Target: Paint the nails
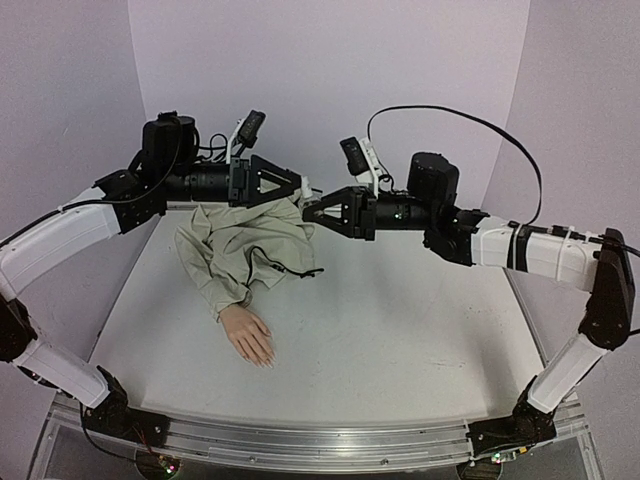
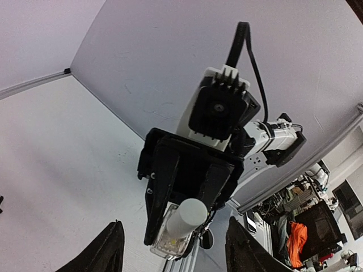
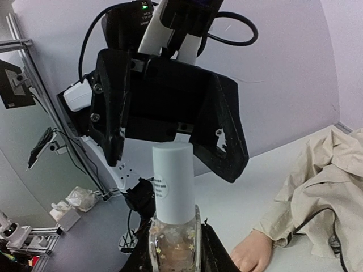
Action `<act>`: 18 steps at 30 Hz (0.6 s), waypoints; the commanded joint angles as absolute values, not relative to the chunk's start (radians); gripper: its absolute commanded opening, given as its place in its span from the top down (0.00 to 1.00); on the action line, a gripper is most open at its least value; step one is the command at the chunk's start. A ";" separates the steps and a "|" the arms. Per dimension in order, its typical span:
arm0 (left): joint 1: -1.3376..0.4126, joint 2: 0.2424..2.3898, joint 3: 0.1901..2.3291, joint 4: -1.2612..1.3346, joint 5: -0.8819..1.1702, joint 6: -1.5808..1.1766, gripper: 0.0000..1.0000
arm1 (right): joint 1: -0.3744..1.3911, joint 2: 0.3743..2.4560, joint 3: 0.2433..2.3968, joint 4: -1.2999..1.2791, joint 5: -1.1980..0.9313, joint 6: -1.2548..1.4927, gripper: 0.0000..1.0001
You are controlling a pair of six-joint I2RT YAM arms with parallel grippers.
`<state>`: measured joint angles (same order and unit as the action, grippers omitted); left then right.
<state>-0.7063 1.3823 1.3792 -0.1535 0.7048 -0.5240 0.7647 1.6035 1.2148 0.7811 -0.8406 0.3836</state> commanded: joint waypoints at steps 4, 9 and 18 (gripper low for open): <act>-0.724 1.377 1.382 -0.014 0.830 -0.531 0.46 | 0.765 1.652 1.303 0.941 -0.984 0.508 1.00; -0.735 1.396 1.394 -0.005 0.828 -0.538 0.58 | 0.766 1.670 1.309 0.966 -0.994 0.525 1.00; -0.736 1.417 1.396 -0.005 0.767 -0.556 0.85 | 0.765 1.657 1.291 0.937 -0.923 0.485 1.00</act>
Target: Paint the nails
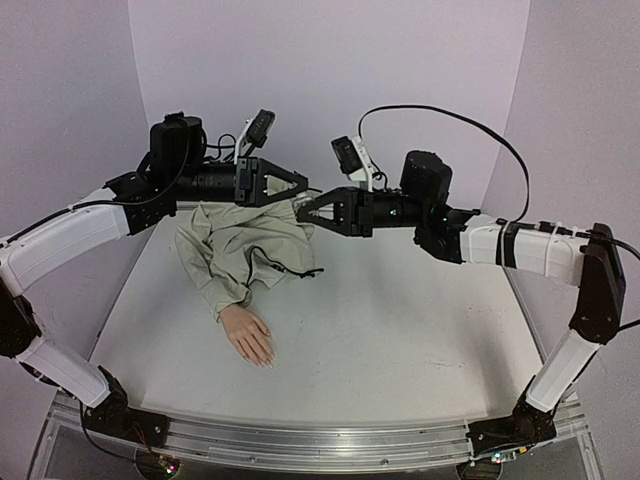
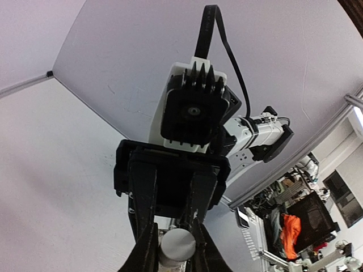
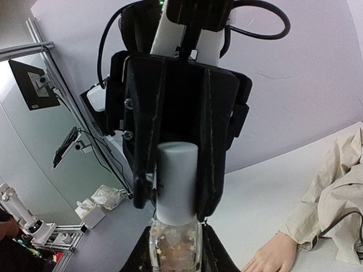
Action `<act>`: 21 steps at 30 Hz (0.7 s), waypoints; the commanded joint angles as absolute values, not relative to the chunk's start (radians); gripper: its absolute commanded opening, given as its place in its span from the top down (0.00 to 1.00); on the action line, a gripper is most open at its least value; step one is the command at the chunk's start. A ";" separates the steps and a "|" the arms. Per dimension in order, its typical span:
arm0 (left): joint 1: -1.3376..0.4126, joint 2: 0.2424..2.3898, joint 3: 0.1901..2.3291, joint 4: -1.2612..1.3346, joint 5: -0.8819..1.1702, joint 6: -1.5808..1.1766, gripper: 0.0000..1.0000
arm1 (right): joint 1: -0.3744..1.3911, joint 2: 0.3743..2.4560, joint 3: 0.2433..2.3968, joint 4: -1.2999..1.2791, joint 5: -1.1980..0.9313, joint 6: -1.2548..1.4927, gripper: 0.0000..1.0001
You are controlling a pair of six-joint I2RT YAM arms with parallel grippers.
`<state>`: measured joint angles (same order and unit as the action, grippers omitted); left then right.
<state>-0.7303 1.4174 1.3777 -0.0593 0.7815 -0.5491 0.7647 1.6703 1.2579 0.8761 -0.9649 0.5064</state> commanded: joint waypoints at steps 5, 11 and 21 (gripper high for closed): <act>-0.736 1.398 1.359 -0.022 0.625 -0.566 0.96 | 0.792 1.609 1.293 0.660 -0.507 0.255 1.00; -0.736 1.435 1.409 -0.260 0.338 -0.607 1.00 | 1.069 1.692 1.343 0.672 0.766 -0.151 1.00; -0.735 1.474 1.453 -0.277 0.428 -0.588 0.91 | 1.070 1.745 1.391 0.705 0.392 -0.157 1.00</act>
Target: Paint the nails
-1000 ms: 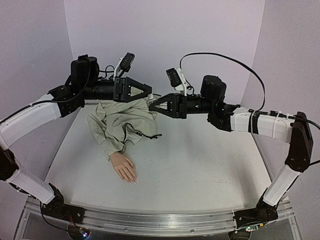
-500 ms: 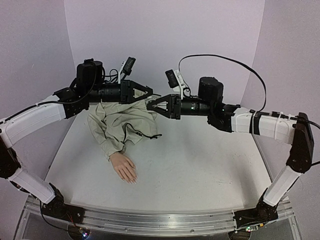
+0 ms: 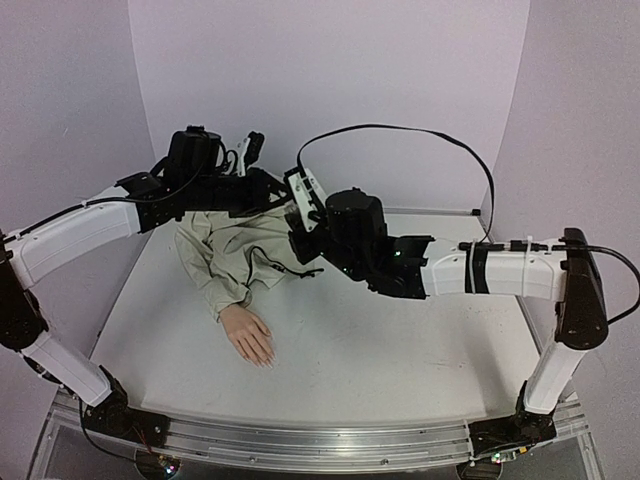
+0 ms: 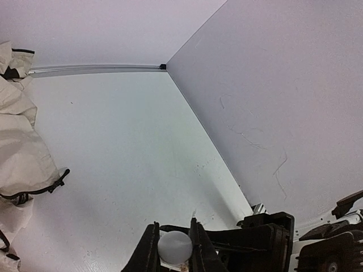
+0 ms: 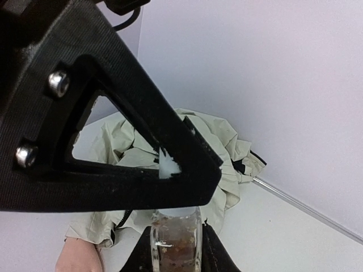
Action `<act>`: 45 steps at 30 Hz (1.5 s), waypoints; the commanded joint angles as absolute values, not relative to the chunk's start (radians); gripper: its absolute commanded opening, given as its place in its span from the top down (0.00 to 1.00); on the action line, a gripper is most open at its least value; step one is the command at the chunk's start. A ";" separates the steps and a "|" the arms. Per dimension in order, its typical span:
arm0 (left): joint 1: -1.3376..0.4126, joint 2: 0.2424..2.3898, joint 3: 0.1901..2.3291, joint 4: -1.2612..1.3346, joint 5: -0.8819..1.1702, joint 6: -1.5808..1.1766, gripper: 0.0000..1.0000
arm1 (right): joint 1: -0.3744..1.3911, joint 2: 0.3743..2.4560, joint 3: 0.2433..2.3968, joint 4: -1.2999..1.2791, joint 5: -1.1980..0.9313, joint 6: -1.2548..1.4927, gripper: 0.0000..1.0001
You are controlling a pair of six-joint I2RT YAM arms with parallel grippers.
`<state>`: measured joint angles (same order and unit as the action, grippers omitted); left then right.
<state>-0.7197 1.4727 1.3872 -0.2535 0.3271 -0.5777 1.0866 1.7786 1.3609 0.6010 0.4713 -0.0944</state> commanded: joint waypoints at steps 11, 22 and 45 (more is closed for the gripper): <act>-0.735 1.361 1.393 -0.180 0.519 -0.474 0.15 | 0.924 1.624 1.339 0.571 -0.368 0.022 1.00; -0.731 1.318 1.297 0.064 0.699 -0.547 0.09 | 0.761 1.602 1.381 0.593 -0.998 0.223 1.00; -0.733 1.372 1.310 0.140 0.744 -0.570 0.75 | 0.753 1.644 1.392 0.694 -0.919 0.254 1.00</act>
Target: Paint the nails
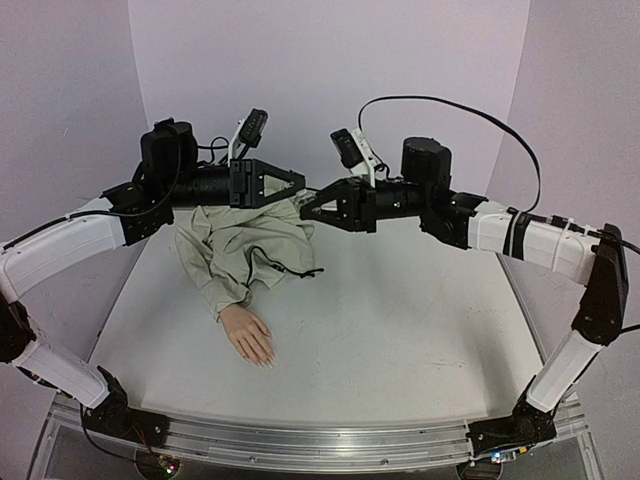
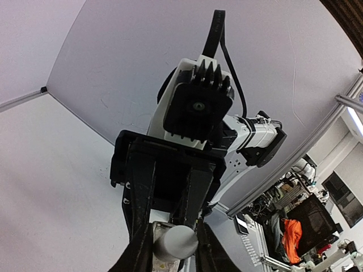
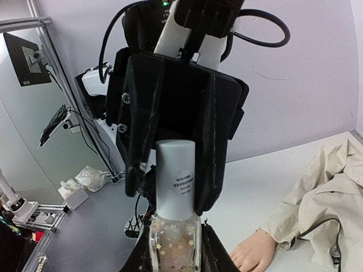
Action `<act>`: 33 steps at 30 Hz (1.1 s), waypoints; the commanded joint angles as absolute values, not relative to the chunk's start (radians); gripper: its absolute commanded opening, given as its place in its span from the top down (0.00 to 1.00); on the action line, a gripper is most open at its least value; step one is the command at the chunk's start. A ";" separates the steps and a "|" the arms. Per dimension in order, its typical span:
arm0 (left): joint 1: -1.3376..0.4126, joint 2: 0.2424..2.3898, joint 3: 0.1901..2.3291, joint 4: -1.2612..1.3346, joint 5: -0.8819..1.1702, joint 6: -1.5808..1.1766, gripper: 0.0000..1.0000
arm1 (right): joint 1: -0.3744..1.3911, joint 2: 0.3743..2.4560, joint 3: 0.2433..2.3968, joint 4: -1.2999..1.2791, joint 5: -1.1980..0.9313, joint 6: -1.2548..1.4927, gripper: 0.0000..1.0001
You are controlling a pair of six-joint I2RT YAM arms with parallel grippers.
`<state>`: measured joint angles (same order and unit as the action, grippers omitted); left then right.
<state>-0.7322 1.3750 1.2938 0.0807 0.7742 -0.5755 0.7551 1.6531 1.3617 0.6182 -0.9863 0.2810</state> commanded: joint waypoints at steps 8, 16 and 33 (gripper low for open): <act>-0.735 1.365 1.280 0.064 0.549 -0.542 0.95 | 0.818 1.597 1.329 0.569 -0.030 0.082 1.00; -0.731 1.463 1.395 -0.149 0.356 -0.540 1.00 | 0.970 1.744 1.411 0.614 0.670 -0.143 1.00; -0.703 1.488 1.472 -0.194 0.458 -0.522 0.37 | 0.787 1.657 1.331 0.624 -0.334 0.062 1.00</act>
<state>-0.7136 1.5574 1.4479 -0.2092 0.3725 -0.5255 0.8730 1.7592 1.3487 0.5682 -0.0013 -0.0700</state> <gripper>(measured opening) 0.556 0.229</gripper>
